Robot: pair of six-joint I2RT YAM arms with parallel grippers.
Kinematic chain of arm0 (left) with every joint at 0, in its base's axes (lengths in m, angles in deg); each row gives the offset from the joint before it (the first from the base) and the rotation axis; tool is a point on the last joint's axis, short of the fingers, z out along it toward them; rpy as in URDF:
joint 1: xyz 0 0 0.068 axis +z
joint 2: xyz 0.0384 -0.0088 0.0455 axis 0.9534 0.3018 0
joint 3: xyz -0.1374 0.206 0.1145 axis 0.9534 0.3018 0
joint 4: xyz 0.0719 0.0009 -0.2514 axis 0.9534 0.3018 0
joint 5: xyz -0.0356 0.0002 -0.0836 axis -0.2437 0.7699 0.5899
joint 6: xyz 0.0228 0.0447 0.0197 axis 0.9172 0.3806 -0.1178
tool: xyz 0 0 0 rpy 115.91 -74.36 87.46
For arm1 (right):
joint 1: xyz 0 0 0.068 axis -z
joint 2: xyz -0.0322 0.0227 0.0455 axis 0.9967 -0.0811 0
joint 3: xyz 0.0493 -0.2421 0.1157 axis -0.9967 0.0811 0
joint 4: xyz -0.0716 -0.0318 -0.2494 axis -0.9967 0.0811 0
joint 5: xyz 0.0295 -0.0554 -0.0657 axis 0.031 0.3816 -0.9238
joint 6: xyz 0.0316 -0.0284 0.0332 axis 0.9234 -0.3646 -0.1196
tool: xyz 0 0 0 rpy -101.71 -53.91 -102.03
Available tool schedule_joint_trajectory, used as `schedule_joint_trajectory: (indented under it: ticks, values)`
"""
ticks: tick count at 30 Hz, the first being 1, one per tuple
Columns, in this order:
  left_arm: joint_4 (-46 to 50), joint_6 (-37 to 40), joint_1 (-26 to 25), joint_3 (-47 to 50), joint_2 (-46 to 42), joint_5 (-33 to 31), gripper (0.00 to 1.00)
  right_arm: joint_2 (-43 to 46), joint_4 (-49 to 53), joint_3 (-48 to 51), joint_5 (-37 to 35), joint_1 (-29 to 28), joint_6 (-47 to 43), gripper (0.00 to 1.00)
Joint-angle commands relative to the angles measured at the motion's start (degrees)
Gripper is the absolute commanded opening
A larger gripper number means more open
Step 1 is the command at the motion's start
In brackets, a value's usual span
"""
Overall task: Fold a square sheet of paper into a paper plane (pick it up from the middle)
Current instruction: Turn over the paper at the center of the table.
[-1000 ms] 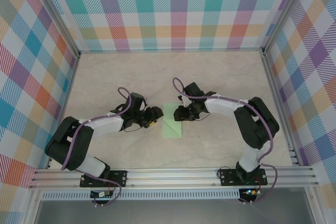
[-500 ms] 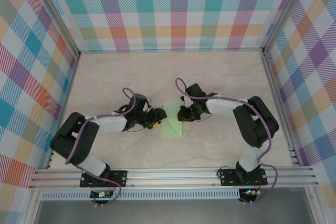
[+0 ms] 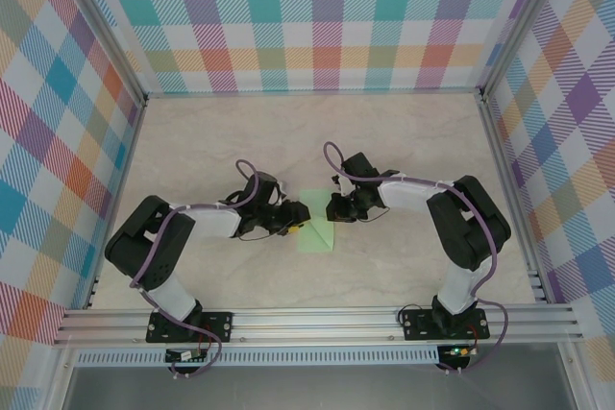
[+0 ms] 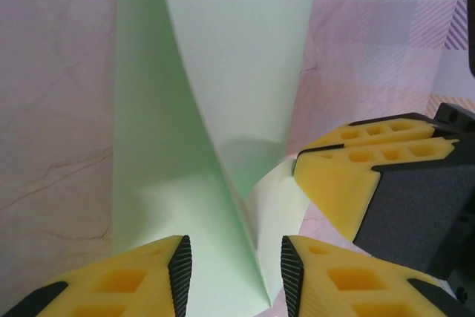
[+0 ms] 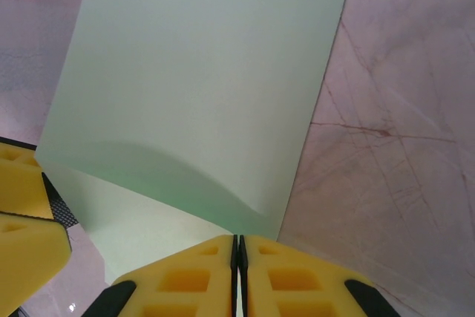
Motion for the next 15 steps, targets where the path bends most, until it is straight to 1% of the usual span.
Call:
schedule_joint_trajectory:
  ticks: [1,6,9,11,15]
  values:
    - [-1.4,1.5,-1.2,-2.0,1.5,1.2,0.37,0.2,-0.8,0.7,1.3,0.3,0.7,0.12]
    - [-1.5,1.5,-1.4,-3.4,3.0,1.3,0.32,0.4,-0.6,0.8,1.2,0.3,0.7,0.12]
    - [-1.2,1.5,-1.4,-3.8,3.4,1.0,0.27,1.1,0.0,0.8,0.6,0.3,1.2,0.16]
    - [-0.9,1.4,-1.6,-4.0,3.4,0.5,0.24,2.8,0.3,1.1,-0.2,0.4,2.2,0.21]
    - [-0.2,1.9,-1.6,-3.9,2.9,-1.0,0.16,8.5,1.5,1.9,-3.8,0.4,4.3,0.38]
